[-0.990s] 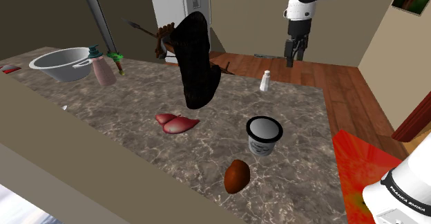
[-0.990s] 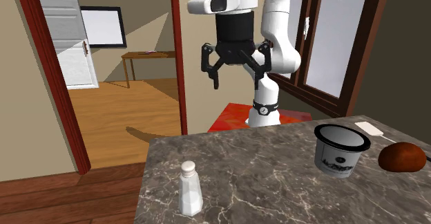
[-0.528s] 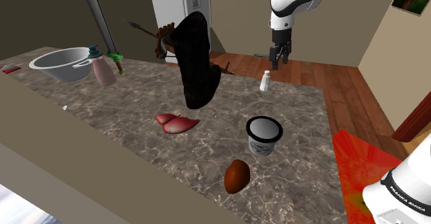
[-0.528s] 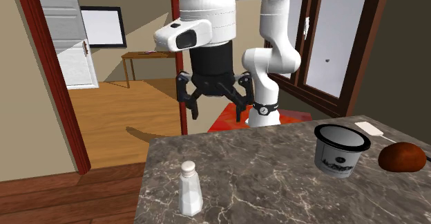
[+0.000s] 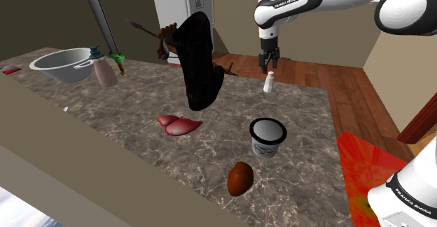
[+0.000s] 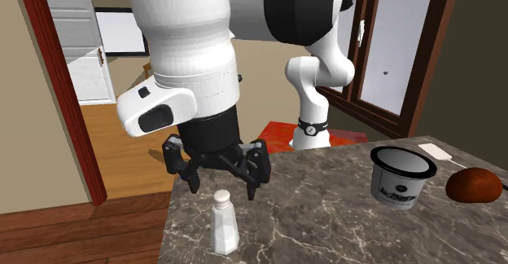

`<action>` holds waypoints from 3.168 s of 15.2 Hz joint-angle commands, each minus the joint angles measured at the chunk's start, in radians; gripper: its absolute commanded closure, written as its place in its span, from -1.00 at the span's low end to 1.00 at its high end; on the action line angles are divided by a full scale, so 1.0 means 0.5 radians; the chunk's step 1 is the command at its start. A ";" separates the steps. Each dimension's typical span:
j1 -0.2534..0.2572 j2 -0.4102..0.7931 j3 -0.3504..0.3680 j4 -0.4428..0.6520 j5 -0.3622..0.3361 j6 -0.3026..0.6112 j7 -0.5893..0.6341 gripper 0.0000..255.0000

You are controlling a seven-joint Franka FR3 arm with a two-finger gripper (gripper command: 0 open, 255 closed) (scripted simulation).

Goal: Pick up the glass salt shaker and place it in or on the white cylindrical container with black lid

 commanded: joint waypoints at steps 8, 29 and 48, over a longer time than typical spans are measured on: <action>-0.010 0.129 0.000 -0.050 0.002 0.171 -0.008 -1.00; -0.009 0.103 -0.002 -0.025 0.001 0.120 -0.009 1.00; -0.013 0.019 -0.007 0.357 -0.006 -0.346 -0.017 1.00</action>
